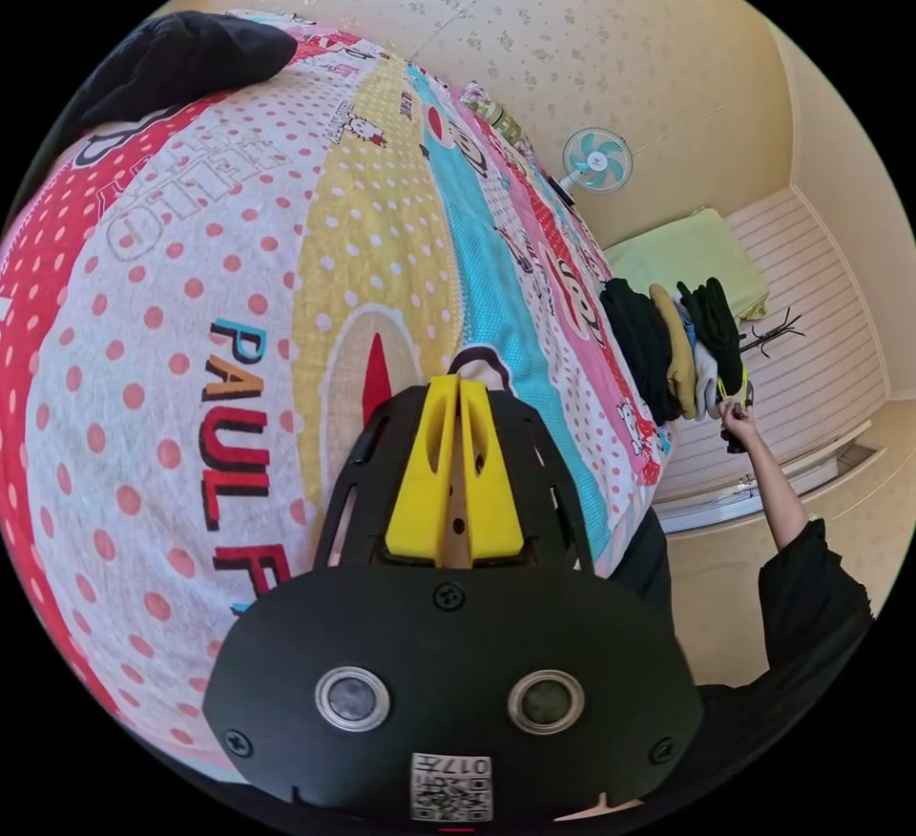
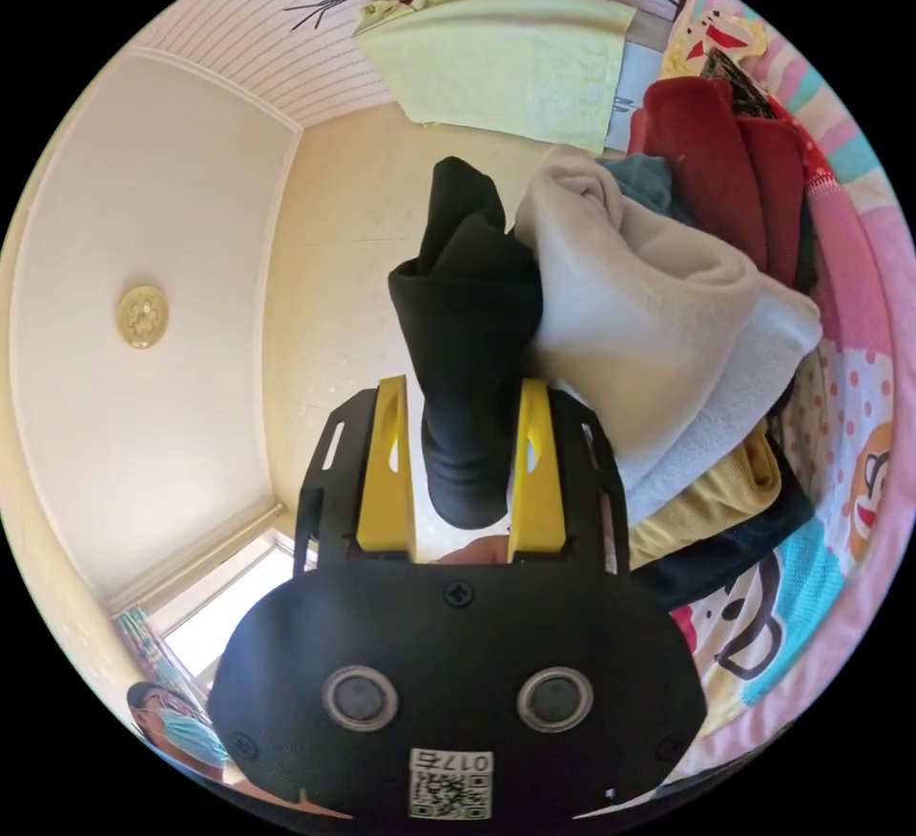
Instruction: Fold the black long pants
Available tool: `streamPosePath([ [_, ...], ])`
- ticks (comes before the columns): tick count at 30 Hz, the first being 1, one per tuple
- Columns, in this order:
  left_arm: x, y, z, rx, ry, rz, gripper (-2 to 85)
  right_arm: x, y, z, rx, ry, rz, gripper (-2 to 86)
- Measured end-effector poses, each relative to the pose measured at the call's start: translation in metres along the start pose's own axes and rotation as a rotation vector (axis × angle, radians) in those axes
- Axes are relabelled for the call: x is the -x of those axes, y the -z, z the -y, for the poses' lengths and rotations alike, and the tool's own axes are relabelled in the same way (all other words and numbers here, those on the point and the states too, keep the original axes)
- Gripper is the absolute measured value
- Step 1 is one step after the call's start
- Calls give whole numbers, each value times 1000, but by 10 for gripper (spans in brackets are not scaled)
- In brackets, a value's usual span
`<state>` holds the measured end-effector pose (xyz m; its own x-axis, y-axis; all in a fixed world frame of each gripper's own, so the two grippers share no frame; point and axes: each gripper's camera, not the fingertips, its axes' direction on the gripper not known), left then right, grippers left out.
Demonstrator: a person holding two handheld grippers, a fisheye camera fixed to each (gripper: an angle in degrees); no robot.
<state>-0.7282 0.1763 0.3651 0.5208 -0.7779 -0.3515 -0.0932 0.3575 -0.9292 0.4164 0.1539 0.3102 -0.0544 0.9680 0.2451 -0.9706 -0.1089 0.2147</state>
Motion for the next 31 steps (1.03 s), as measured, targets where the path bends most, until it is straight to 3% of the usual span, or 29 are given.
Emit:
streamPosePath([
  [4,-3,-4,-4,-3,3,-8,-10,-20,12,-38,74,83,-34,165],
  [8,-11,-10,-9,-5,-1,6,-10,-28,-20,-186,497,476,-173,164],
  [14,-23,-25,-18,-5,-14,39,-10,-72,-120,-433,1061,969,-154,111],
  [17,-27,-32,-23,-11,-15,29,-10,-124,-185,-549,1345,1113,-316,72],
  [20,-31,-39,-30,-20,-18,23,-10,-234,-230,-657,1647,1159,-702,28],
  [21,-32,-41,-31,-22,-22,19,-10,-244,-230,-676,1587,1228,-767,21],
  [25,-38,-57,-38,-24,-22,18,-10,-282,-234,-727,1759,1462,-943,11],
  [28,-48,-70,-42,-20,-30,47,-10,-315,-237,-724,1883,1405,-927,7],
  [31,-59,-86,-45,-12,-40,88,-10,-355,-238,-683,1890,1098,-851,6],
])
